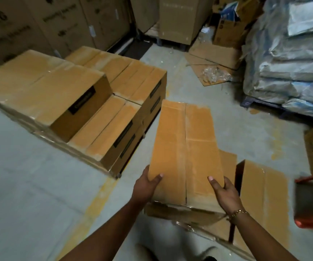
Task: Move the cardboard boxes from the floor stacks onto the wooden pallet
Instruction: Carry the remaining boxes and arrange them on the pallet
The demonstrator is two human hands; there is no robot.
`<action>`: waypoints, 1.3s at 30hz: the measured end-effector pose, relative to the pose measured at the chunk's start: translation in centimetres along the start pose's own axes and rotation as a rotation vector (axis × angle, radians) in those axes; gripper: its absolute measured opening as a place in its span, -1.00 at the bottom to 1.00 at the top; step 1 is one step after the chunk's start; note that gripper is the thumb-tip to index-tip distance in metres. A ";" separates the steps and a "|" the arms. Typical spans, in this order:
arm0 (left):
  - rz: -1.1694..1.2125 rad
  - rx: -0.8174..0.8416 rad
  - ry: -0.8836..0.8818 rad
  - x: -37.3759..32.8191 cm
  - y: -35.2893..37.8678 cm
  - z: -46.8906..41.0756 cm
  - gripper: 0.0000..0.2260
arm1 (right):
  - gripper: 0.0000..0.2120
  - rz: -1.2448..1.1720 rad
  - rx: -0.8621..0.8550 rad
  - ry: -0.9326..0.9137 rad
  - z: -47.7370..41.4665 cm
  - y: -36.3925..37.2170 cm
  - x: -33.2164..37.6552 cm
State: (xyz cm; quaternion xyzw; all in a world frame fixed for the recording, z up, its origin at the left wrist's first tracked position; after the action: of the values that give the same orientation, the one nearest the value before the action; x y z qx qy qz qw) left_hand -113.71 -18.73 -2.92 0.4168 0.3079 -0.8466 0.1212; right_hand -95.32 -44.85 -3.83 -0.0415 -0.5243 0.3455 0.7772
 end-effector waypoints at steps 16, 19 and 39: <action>0.055 -0.206 -0.055 6.9 -26.0 -5.1 -0.35 | -0.45 0.021 0.143 -0.140 -1.3 25.0 15.5; 0.054 -0.192 -0.054 6.8 -28.5 -8.3 -0.39 | -0.57 -0.003 0.139 -0.140 -3.1 27.8 17.3; -0.017 0.084 -0.122 12.1 -45.3 -25.1 -0.39 | -0.70 -0.113 -0.026 0.085 -6.1 48.0 23.1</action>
State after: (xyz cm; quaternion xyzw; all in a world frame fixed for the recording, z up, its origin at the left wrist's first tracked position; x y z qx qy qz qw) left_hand -126.32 32.92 -4.92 0.3665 0.2679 -0.8836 0.1151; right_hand -108.98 6.76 -8.94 -0.0365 -0.4971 0.2920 0.8163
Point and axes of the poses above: each hand's wrist, its own z-axis away from the middle knuckle, its own y-axis out of the palm, x = y × z, the point moved 8 cm from there along -z, towards the middle knuckle, and after that the axes turned 4 degrees about -z, right-handed, at the moved point
